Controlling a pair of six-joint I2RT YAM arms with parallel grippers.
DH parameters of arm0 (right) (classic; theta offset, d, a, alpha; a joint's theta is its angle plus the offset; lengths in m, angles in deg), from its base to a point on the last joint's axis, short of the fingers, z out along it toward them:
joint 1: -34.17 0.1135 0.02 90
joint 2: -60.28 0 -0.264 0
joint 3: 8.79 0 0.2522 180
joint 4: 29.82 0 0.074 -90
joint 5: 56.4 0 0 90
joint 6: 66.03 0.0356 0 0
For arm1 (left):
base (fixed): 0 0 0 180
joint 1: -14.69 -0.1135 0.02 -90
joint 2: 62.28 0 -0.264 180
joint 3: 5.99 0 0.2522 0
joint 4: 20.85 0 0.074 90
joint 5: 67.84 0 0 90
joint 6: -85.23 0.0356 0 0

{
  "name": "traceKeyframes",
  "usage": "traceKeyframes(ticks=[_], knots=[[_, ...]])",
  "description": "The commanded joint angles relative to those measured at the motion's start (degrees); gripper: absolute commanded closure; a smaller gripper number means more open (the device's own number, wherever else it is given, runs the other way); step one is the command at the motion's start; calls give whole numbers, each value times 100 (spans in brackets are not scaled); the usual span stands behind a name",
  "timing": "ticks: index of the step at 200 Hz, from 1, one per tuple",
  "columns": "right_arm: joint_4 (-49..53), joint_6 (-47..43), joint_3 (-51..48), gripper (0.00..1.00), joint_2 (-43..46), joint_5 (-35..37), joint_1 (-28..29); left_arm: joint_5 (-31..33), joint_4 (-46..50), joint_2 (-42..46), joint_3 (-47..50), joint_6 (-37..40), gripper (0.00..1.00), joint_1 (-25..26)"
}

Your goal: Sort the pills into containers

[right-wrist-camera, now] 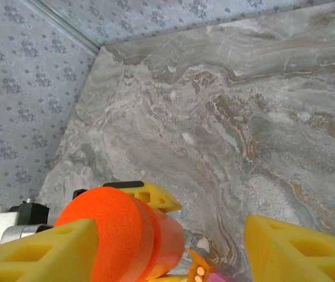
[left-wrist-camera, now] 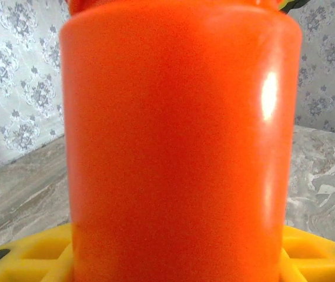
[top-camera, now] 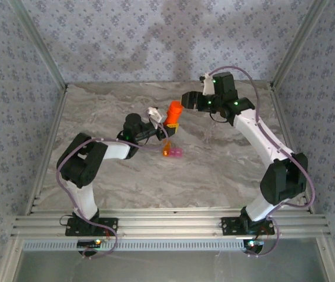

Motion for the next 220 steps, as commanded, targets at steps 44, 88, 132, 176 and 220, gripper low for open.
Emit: traceKeyframes(ticks=[44, 88, 132, 176, 220], knots=[[-40, -280, 194, 20, 374, 195, -118, -149, -270, 301, -304, -112, 100, -19], [-112, -316, 127, 0, 384, 447, -131, -338, -275, 386, -329, -123, 100, -1], [-245, -438, 225, 5, 390, -28, -73, -468, -343, 433, -280, -150, 100, 17], [-110, -1409, 259, 13, 477, 300, 327, -725, -677, 308, -329, -637, 100, -1], [-557, -1553, 11, 6, 560, 127, 374, -1046, -1181, 99, -430, -1177, 100, -27]])
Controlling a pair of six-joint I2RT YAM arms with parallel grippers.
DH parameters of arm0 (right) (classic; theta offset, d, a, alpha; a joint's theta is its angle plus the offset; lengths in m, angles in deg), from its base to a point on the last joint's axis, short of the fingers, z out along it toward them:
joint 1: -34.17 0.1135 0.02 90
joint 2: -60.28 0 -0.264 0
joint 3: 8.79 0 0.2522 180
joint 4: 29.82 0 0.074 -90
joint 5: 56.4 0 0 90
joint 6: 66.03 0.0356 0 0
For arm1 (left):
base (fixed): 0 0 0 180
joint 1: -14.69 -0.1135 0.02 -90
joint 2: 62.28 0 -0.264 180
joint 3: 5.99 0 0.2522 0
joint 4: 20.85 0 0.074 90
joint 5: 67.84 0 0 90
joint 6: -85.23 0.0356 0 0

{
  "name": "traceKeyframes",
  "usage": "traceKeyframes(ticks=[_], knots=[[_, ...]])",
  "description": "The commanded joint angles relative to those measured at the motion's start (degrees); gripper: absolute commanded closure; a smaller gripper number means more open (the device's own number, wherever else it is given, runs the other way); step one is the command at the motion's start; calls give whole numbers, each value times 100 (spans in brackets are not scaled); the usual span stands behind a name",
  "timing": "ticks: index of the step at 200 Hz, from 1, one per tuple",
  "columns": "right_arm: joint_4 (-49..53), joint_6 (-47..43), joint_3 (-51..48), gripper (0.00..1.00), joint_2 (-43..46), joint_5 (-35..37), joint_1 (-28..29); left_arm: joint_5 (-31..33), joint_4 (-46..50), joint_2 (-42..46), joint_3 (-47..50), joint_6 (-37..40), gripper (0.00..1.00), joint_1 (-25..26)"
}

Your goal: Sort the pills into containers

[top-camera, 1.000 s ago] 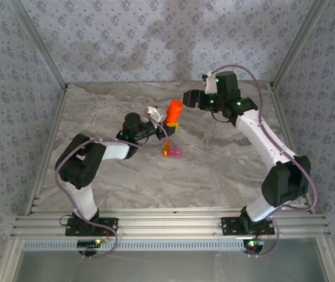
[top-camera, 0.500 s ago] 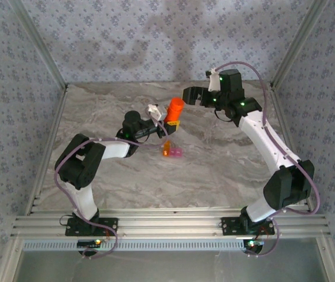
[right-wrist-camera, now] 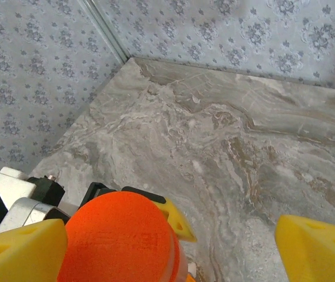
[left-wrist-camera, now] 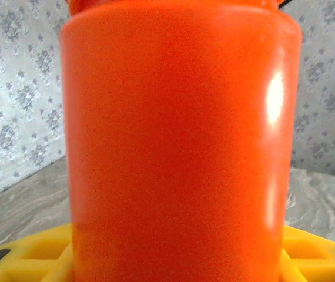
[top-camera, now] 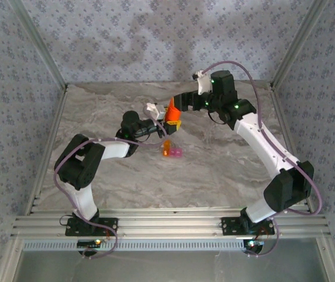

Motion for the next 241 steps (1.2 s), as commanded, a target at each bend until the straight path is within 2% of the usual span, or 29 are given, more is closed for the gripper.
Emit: traceKeyframes(ticks=[1, 121, 155, 219, 241], knots=[[-310, -274, -72, 6, 179, -89, -24, -345, -653, -35, -245, -422, 100, -32], [-598, -103, -61, 9, -7, -947, 27, -418, -595, -68, -277, -509, 100, -42], [-353, -245, 102, 11, -132, -986, 92, -418, -579, -70, -277, -515, 100, -53], [-180, -363, 275, 22, -313, -995, 217, -419, -550, -36, -259, -480, 100, -59], [-198, -345, 292, 22, -324, -961, 217, -420, -550, -40, -246, -480, 100, -62]])
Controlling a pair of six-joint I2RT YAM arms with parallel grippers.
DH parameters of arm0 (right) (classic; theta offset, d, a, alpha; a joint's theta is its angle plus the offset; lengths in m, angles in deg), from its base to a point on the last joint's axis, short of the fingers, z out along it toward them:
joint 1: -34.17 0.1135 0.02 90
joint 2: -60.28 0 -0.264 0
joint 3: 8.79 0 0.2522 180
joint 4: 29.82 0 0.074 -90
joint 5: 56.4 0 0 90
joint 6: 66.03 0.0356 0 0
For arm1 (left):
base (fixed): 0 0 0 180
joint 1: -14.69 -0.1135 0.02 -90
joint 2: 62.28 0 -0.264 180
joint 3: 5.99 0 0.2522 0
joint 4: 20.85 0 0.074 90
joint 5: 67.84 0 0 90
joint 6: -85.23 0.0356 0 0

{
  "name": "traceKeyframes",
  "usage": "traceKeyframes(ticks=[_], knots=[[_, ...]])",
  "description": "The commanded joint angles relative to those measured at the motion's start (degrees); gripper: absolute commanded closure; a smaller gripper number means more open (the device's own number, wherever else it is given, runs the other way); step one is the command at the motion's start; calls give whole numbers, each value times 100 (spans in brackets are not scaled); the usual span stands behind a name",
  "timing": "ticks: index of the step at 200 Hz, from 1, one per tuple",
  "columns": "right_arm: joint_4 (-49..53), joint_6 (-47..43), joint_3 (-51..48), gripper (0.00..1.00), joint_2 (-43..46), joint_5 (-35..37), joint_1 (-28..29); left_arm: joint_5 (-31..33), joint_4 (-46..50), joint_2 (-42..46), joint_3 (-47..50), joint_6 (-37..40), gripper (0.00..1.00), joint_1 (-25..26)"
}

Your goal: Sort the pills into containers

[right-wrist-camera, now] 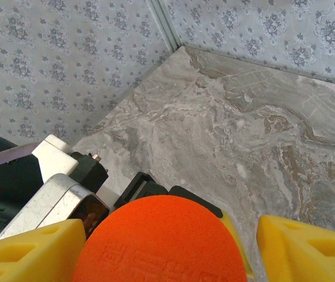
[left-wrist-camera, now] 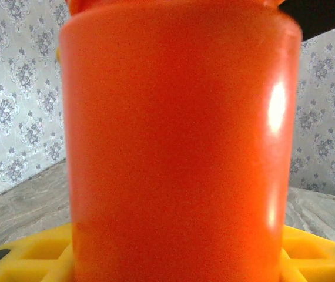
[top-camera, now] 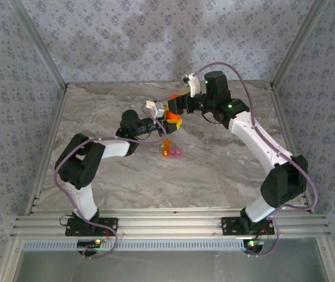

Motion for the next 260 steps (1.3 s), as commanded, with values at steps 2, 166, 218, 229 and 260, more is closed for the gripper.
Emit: traceKeyframes(ticks=[2, 166, 218, 229, 260], knots=[[78, -71, 246, 22, -23, -59, 29, -121, -276, 5, -125, -36, 100, -40], [-187, 44, 161, 68, 50, -198, -57, -89, -271, -28, -126, -42, 100, -46], [-1125, 365, -425, 70, 369, -237, -123, -85, -404, -28, -100, -139, 100, -68], [-1212, 405, -494, 71, 400, -274, -143, -90, -421, -20, -94, -152, 100, -71], [-1196, 399, -562, 74, 355, -409, -156, -80, -466, -11, -80, -176, 100, -86]])
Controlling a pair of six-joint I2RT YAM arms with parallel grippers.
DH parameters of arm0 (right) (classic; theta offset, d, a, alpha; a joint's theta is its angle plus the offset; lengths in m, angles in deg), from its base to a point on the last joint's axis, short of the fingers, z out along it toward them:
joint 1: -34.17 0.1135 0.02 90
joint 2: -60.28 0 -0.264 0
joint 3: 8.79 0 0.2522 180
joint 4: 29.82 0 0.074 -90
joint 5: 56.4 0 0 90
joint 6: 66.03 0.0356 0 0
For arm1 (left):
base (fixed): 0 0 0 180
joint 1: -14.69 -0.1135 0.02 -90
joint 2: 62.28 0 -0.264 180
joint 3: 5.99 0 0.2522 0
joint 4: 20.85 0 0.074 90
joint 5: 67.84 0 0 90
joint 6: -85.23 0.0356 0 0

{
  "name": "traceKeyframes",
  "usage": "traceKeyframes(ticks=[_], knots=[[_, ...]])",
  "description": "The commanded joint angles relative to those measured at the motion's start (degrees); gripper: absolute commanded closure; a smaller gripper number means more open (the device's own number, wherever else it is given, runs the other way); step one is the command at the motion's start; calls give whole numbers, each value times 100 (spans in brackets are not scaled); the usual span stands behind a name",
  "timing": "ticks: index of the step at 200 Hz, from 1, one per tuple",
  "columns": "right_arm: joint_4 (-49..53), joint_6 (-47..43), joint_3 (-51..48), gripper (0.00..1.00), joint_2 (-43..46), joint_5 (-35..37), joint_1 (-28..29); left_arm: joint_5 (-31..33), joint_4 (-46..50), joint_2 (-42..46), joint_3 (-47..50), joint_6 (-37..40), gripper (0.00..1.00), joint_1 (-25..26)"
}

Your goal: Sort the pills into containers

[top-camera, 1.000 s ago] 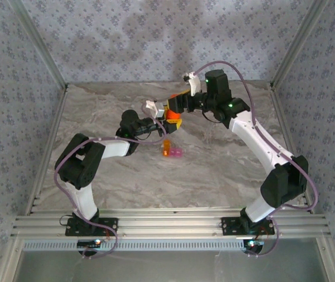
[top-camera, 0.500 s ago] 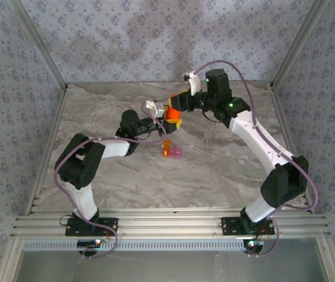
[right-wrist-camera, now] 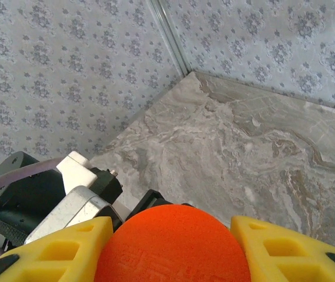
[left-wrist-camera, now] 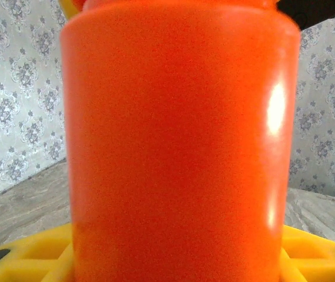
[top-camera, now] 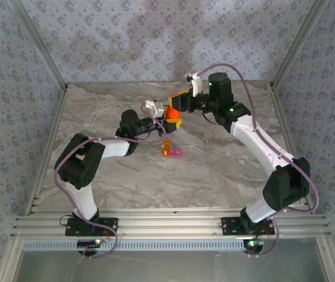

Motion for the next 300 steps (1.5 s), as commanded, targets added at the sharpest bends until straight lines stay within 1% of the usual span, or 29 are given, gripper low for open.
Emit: traceKeyframes(ticks=[1, 31, 49, 88, 125, 156, 192, 210, 241, 294, 300], knots=[[-223, 93, -83, 74, 147, -173, -64, -59, -447, -11, -80, -128, 100, -53], [-272, 62, -275, 76, 150, -323, -58, -22, -537, 15, -32, -172, 100, -91], [-178, -53, -310, 78, 128, -448, -49, -22, -566, 24, -19, -186, 100, -110], [253, -667, -421, 80, 127, -282, 87, -1, -623, 51, 17, -212, 100, -127], [-48, -886, -893, 82, 102, -137, 245, 66, -740, 68, 69, -264, 100, -158], [-529, -558, -1203, 82, 36, -142, 238, 97, -837, 68, 93, -326, 100, -190], [-1764, 504, -1925, 82, -13, -155, 215, 114, -865, 51, 96, -353, 100, -192], [-2020, 810, -2007, 82, -26, -175, 253, 113, -865, 51, 96, -350, 100, -200], [-1682, 853, -1792, 82, -113, -281, 313, 116, -848, 51, 91, -336, 100, -193], [-436, 203, -1305, 82, -247, -386, 266, 137, -664, 161, 122, -178, 100, -207], [-317, 175, -1092, 82, -273, -344, 277, 137, -648, 169, 123, -169, 100, -202]])
